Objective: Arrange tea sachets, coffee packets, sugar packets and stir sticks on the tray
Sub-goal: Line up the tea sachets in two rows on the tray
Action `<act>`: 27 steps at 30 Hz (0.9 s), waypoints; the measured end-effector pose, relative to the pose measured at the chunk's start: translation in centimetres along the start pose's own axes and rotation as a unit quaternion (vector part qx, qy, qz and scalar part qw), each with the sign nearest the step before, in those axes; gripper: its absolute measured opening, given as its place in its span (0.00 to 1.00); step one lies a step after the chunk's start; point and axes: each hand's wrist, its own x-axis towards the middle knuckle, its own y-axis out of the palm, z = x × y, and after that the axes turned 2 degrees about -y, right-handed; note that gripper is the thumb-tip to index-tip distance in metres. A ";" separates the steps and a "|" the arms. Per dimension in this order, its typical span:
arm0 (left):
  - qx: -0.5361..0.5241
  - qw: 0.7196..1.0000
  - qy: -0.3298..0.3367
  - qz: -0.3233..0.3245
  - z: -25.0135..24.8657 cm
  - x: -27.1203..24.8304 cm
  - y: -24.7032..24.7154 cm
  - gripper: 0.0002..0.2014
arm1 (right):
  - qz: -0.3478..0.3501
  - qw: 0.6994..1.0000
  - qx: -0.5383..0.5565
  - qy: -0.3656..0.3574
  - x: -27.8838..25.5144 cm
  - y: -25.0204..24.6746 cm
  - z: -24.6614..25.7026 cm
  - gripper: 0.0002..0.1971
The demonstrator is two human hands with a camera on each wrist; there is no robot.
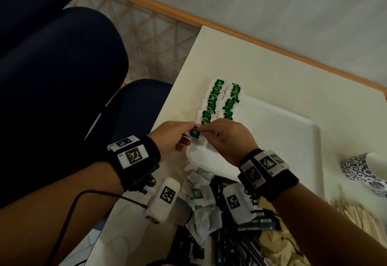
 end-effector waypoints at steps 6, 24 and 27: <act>-0.008 1.000 -0.009 0.018 -0.3 -0.4 0.1 0.13 | 0.030 0.999 -0.028 -0.002 -0.1 -0.9 0.4 0.14; -0.037 0.998 -0.020 0.053 -0.2 -0.5 0.0 0.15 | 0.013 0.995 -0.090 -0.031 -0.2 -0.9 1.2 0.13; -0.038 0.997 -0.027 0.056 -0.2 -0.6 0.0 0.14 | 0.024 0.991 -0.113 -0.065 -0.3 -0.7 0.8 0.20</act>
